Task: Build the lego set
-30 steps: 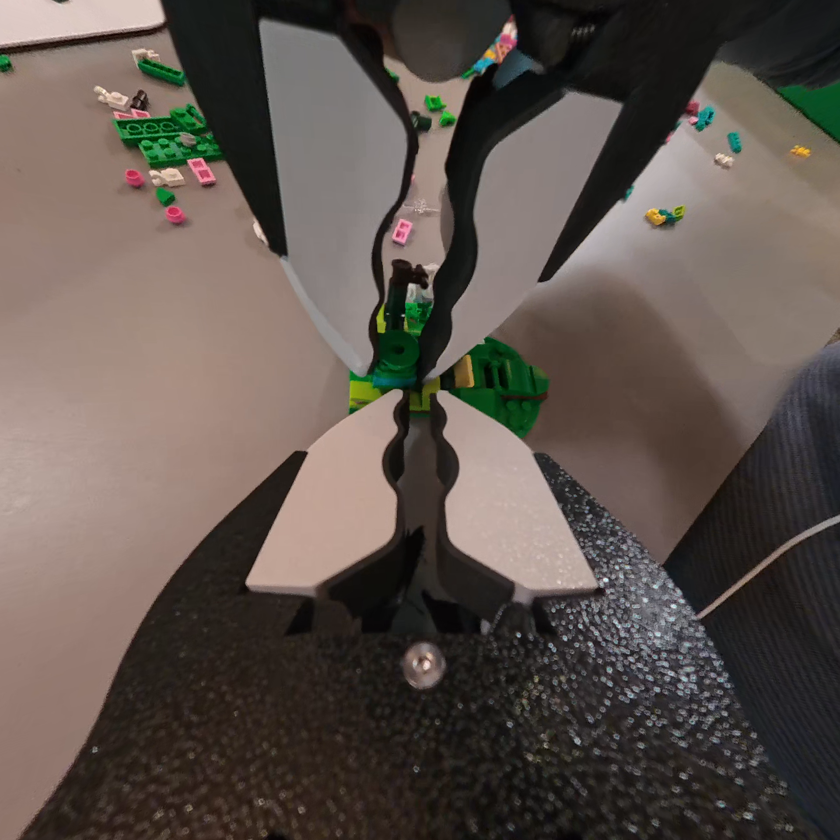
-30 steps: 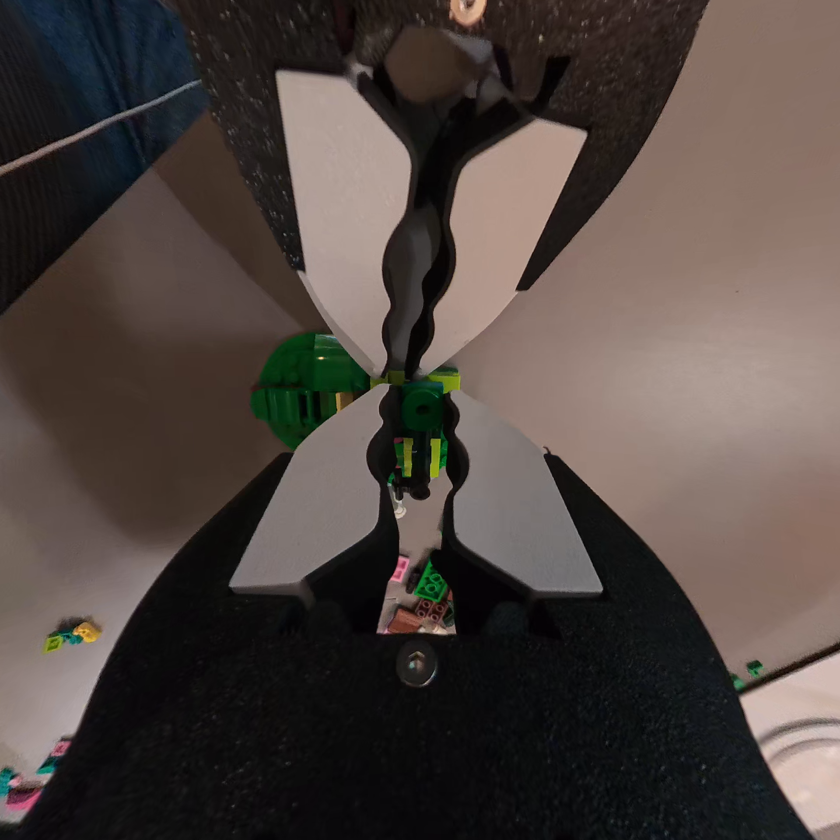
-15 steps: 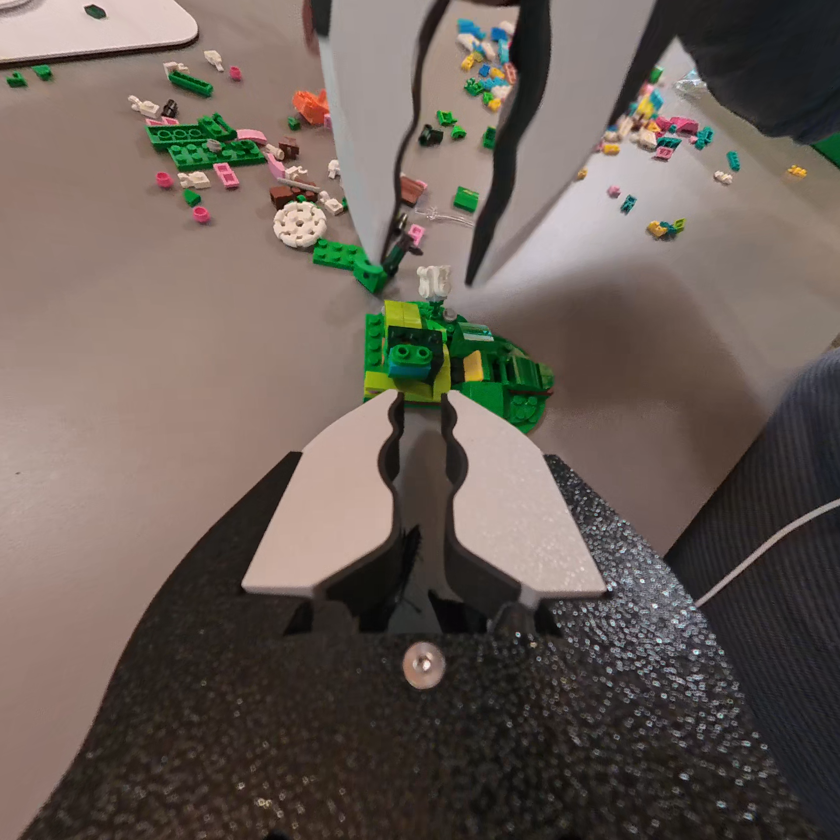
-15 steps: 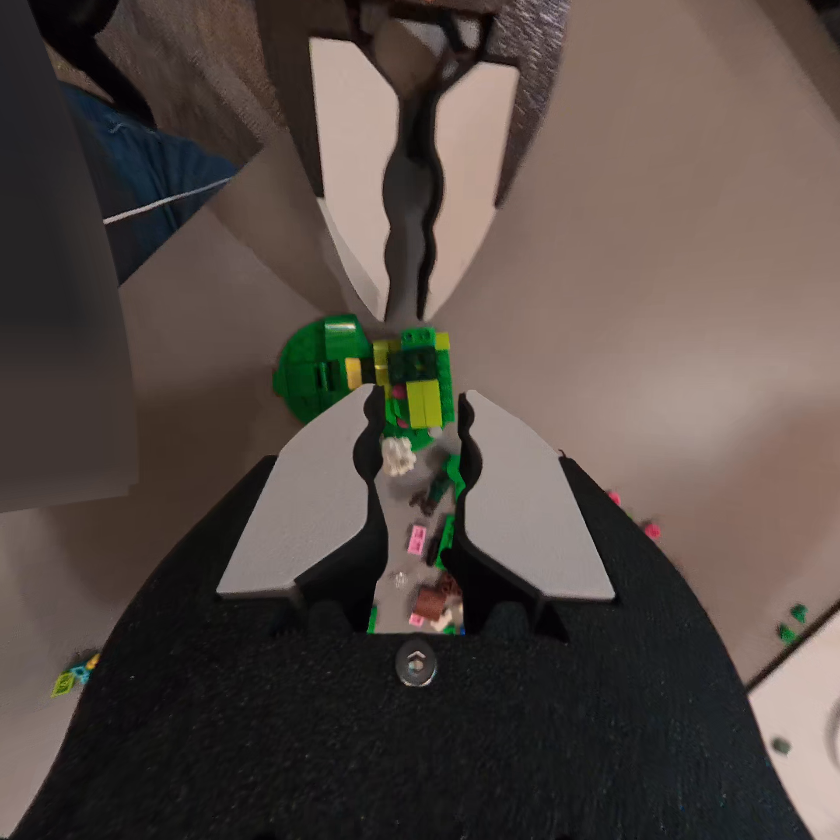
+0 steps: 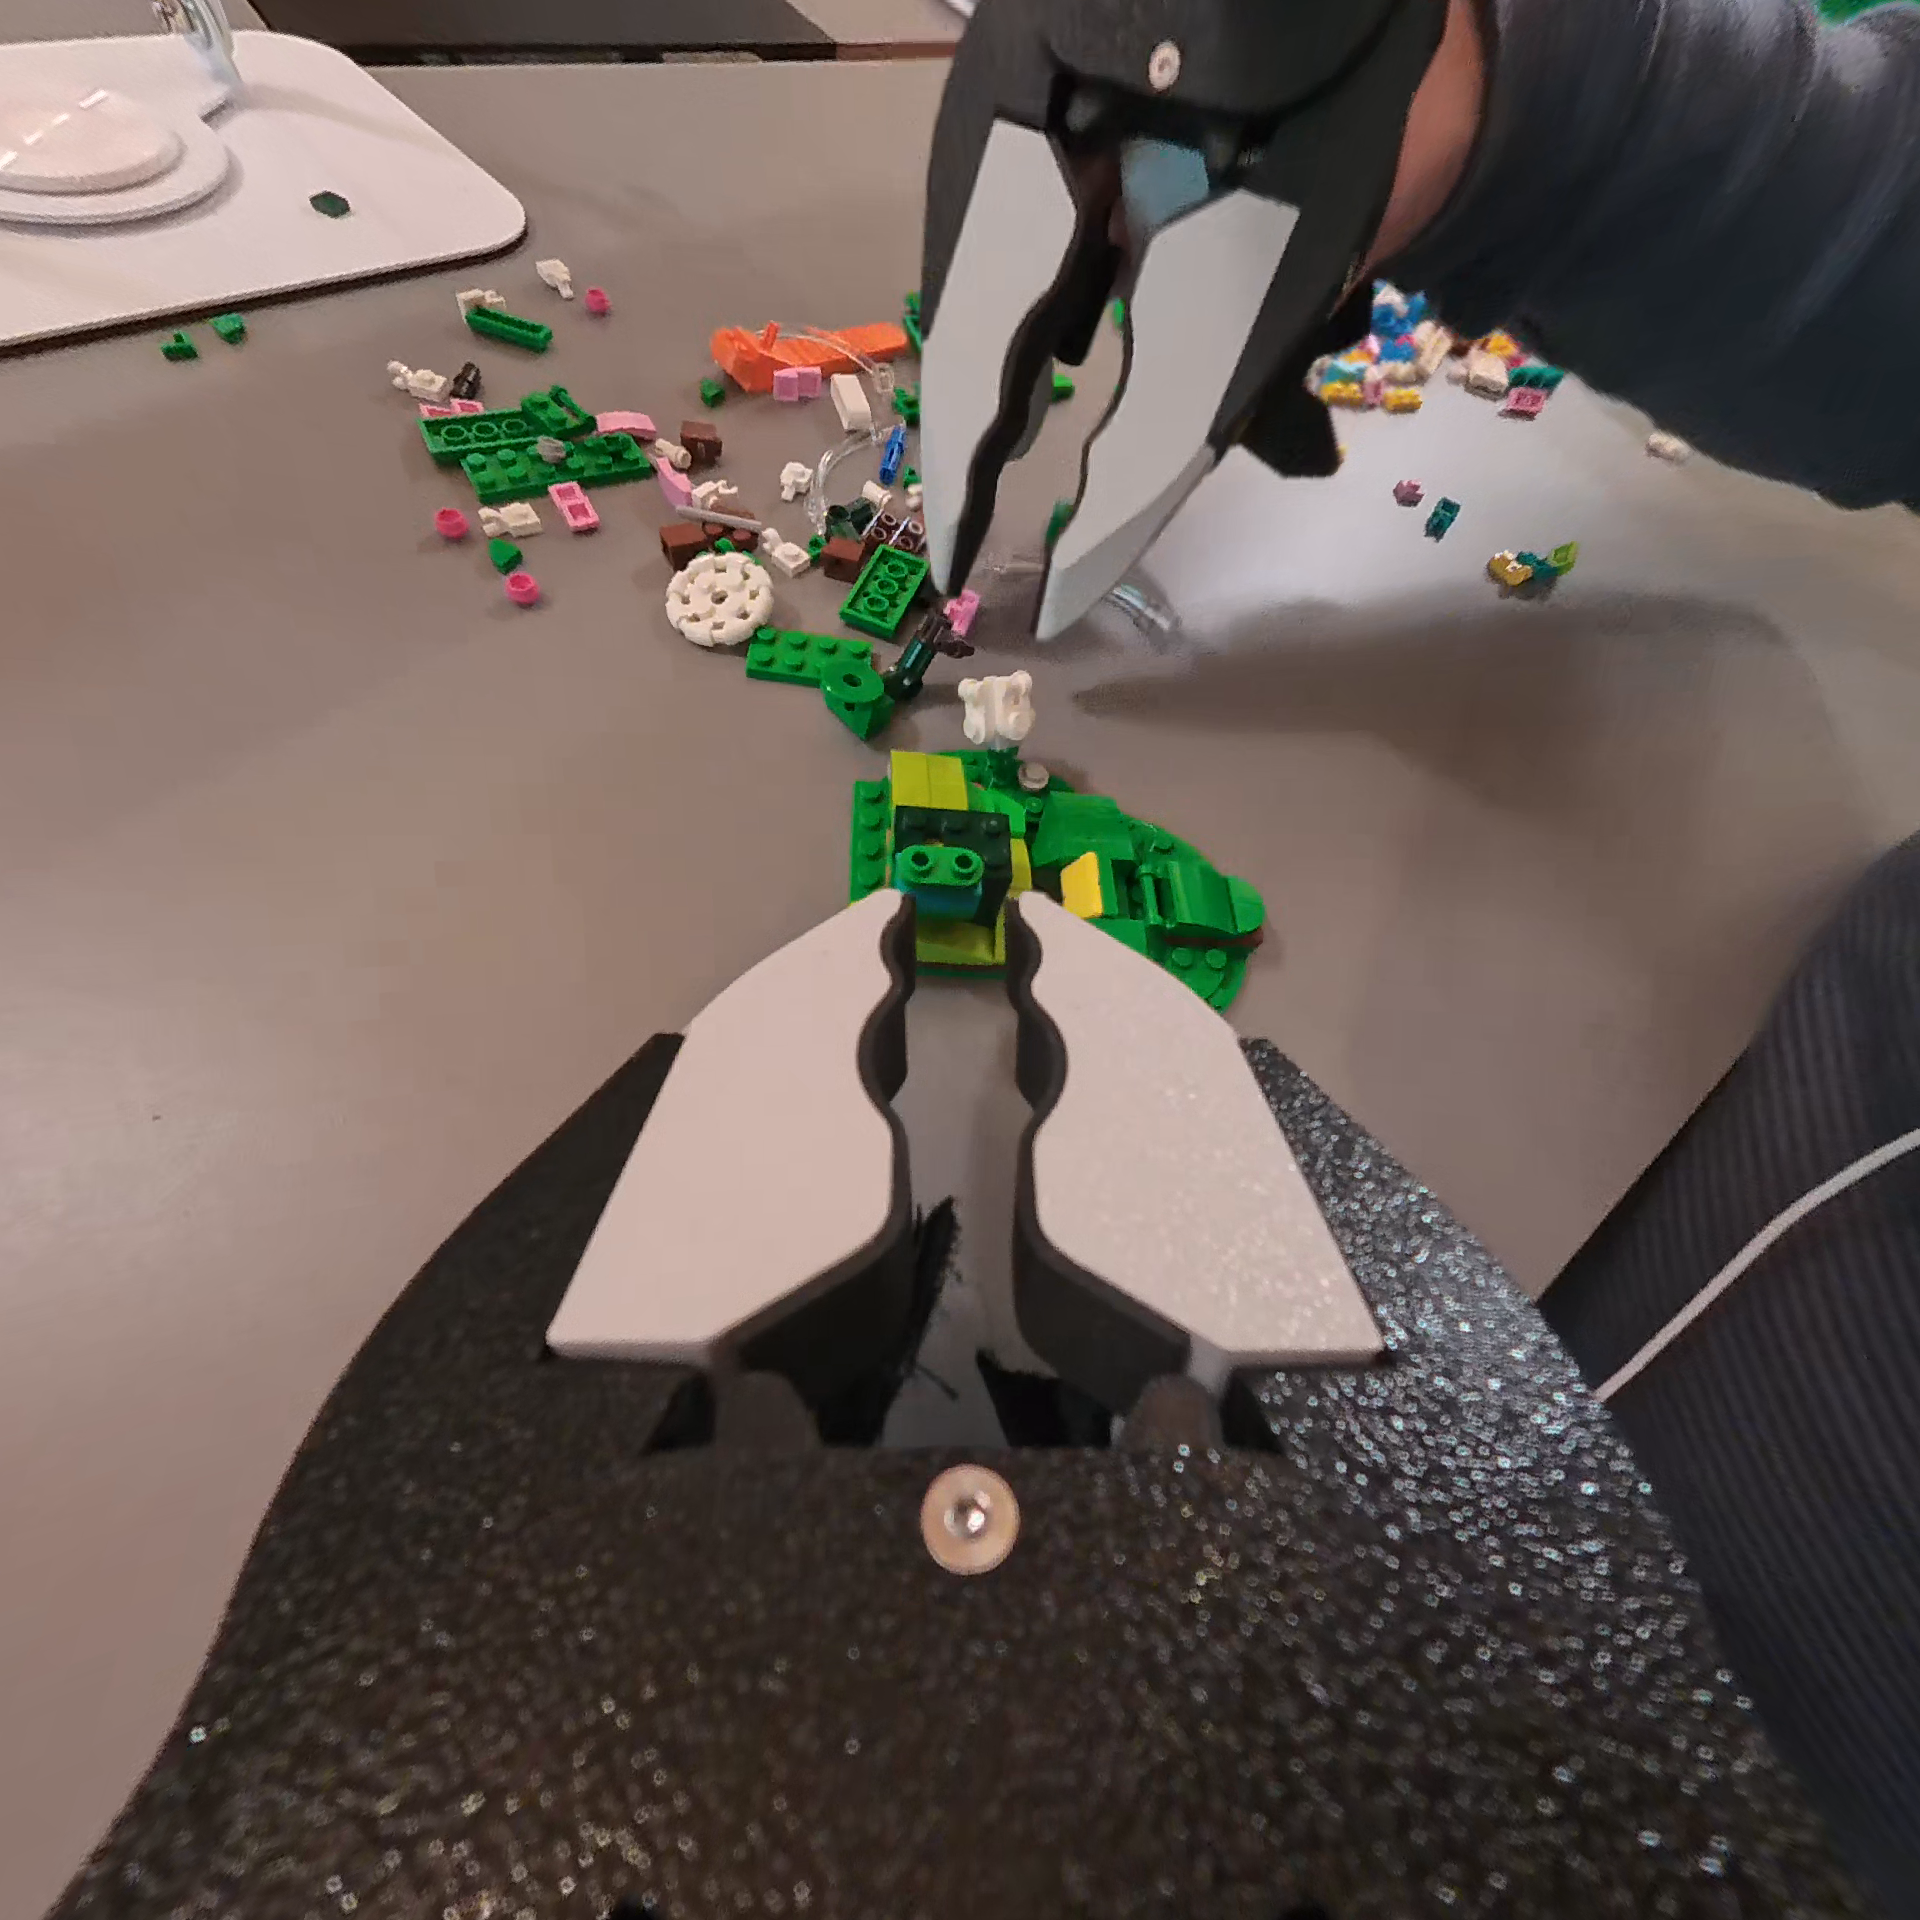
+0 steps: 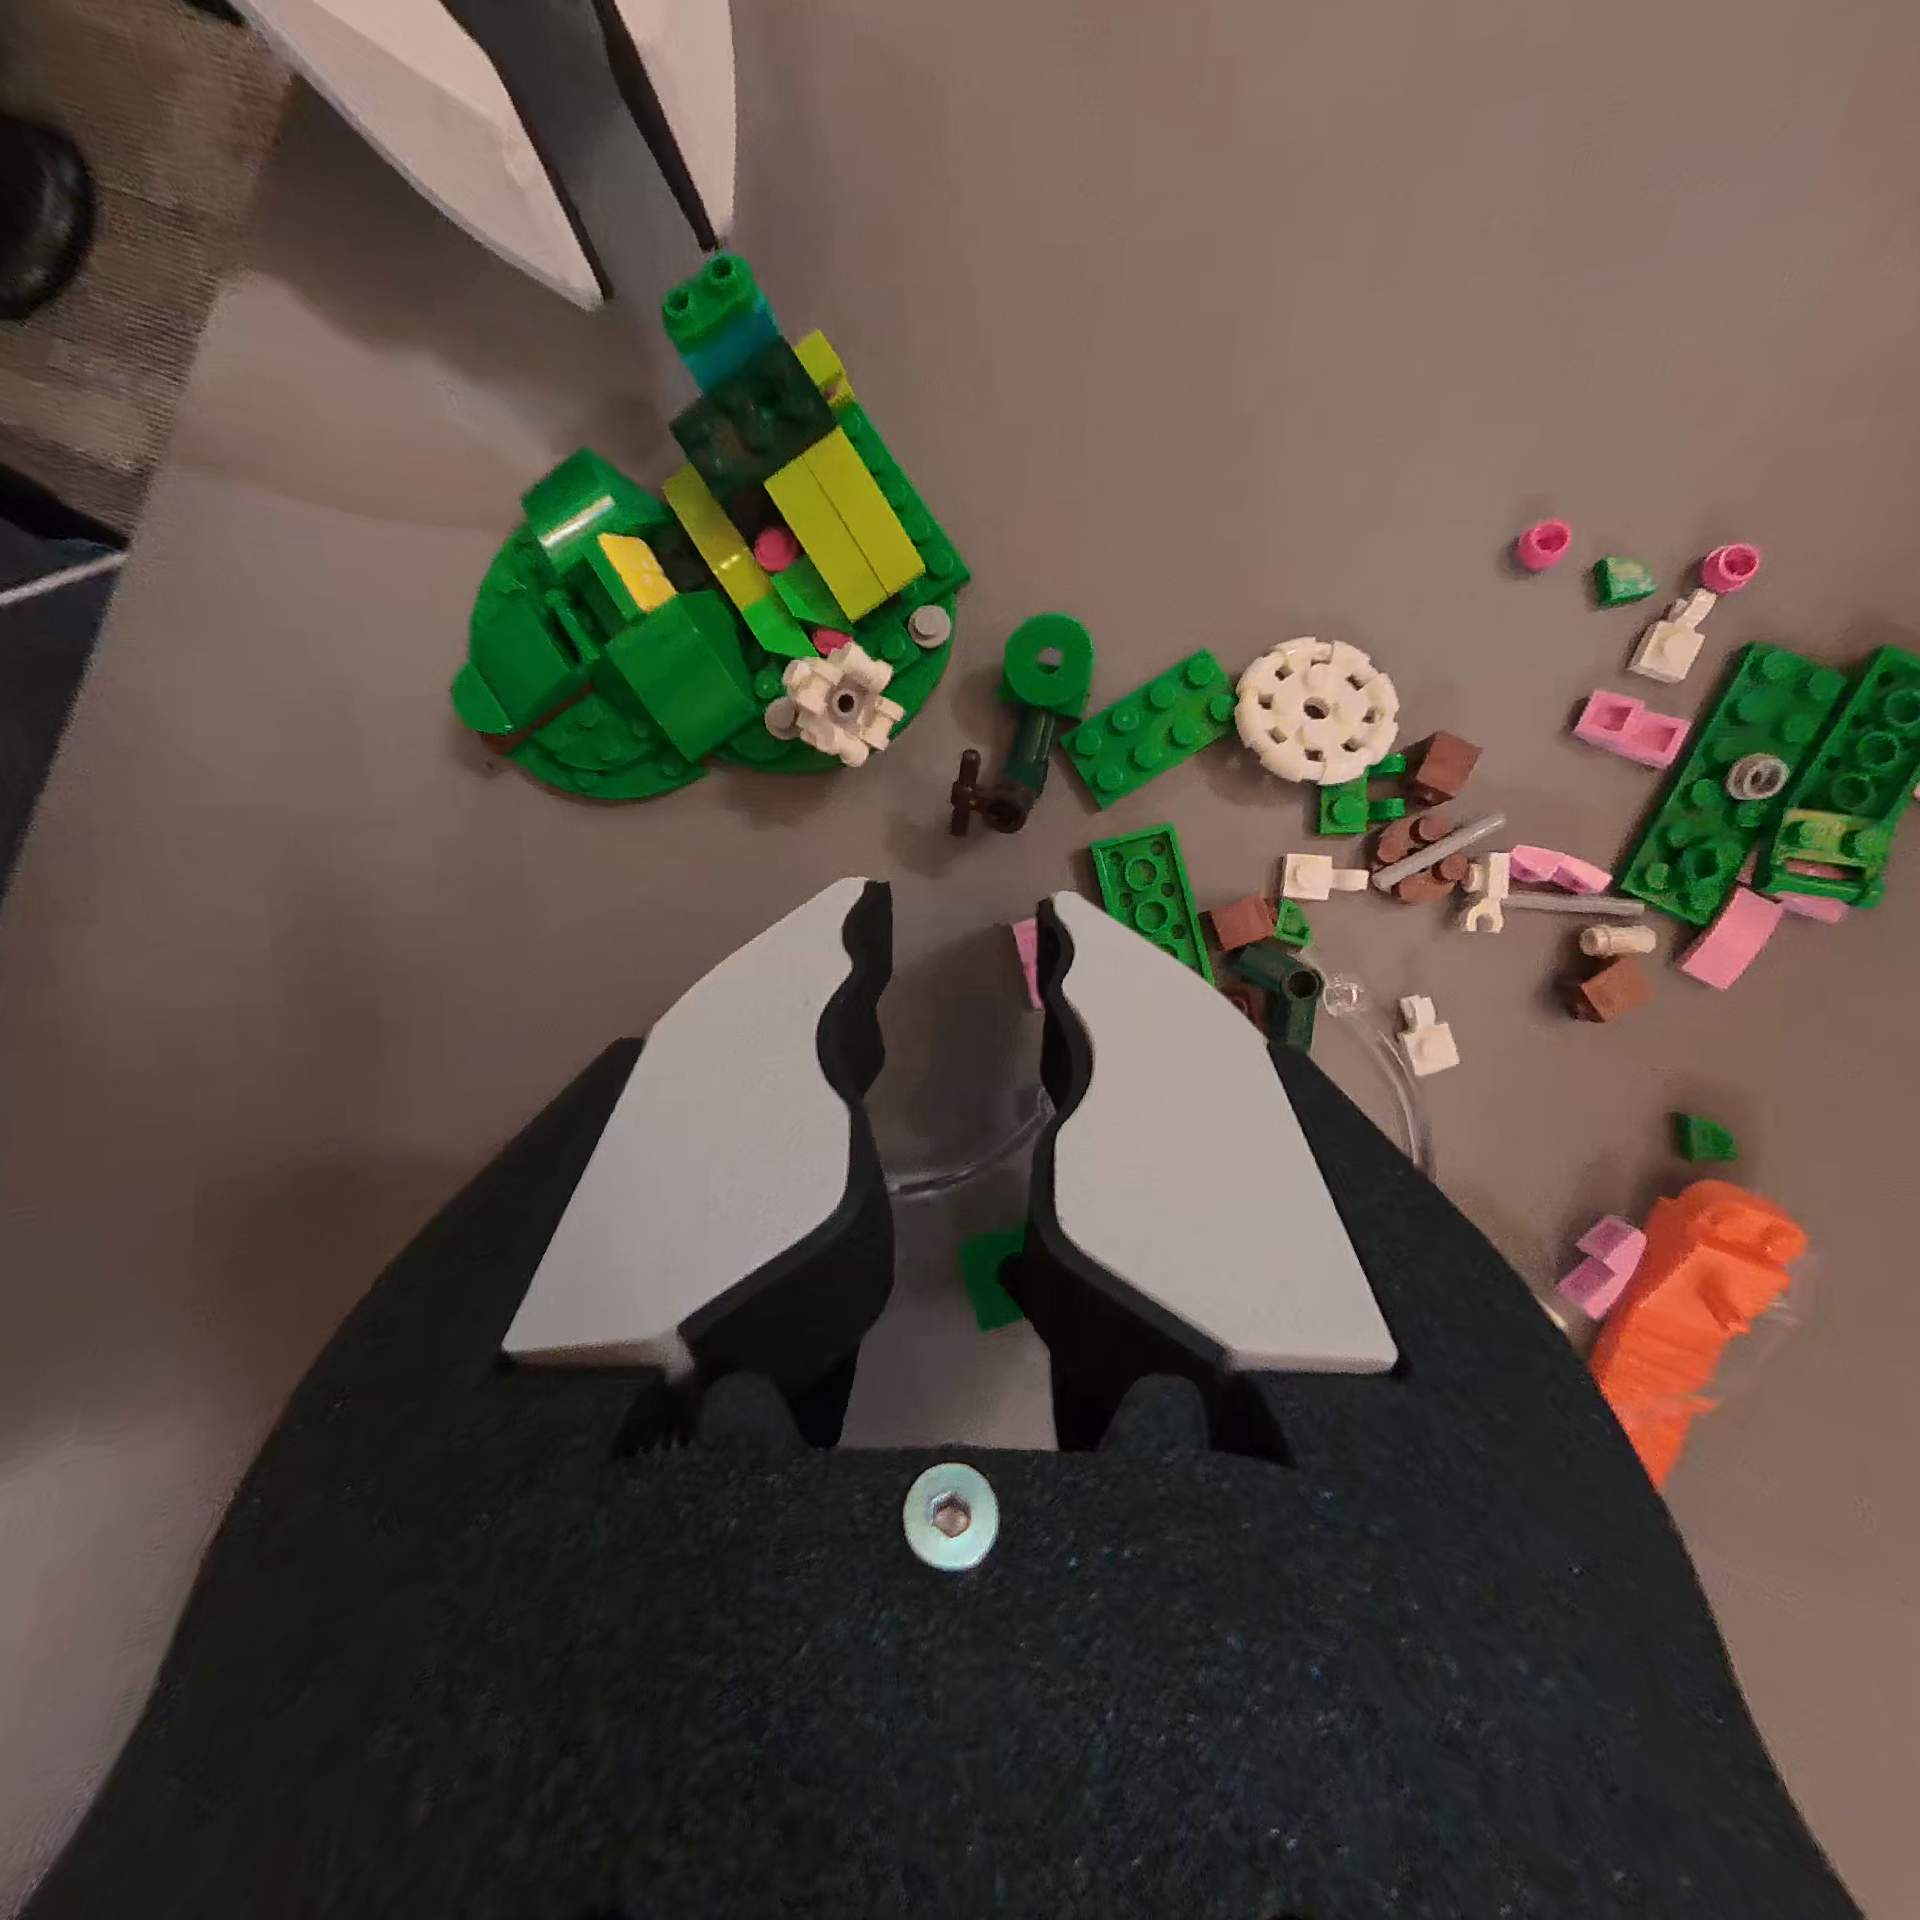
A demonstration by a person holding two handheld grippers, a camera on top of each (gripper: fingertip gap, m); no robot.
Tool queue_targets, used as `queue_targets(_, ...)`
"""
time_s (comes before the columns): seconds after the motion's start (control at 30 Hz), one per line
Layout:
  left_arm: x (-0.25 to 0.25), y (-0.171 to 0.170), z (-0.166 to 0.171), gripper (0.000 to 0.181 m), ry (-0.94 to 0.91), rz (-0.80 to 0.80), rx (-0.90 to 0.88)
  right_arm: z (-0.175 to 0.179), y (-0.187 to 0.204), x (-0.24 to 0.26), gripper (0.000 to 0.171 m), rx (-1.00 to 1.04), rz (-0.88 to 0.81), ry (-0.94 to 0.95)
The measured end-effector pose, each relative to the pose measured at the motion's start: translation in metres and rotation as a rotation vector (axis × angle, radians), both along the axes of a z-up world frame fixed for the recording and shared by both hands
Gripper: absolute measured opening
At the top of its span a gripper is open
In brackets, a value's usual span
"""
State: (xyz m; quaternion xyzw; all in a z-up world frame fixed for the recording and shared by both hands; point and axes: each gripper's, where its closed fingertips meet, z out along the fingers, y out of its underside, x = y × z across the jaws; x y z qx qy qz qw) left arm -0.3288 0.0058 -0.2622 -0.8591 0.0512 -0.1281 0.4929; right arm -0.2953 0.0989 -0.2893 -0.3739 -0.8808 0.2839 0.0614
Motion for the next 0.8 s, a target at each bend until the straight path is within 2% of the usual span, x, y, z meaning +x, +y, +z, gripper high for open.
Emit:
queue_targets(0.23, -0.001, -0.002, -0.001, 0.016, -0.006, 0.001, -0.006, -0.001, -0.005, -0.016, 0.023, 0.026, -0.004, 0.151)
queue_targets(0.33, -0.001, -0.003, 0.001, 0.016, -0.011, 0.0, -0.001, -0.003, -0.007, -0.018, 0.014, 0.034, 0.017, 0.165)
queue_targets(0.57, -0.002, -0.005, -0.001, 0.017, -0.022, -0.002, -0.003, 0.005, -0.005, -0.022, 0.014, 0.041, 0.074, 0.183)
queue_targets(0.7, -0.002, -0.005, 0.0, 0.017, -0.031, -0.005, 0.001, 0.02, -0.01, -0.024, 0.014, 0.012, 0.151, 0.198)
queue_targets(0.8, -0.002, -0.004, 0.001, 0.017, -0.035, -0.006, 0.01, 0.037, -0.026, -0.021, 0.014, -0.067, 0.273, 0.199)
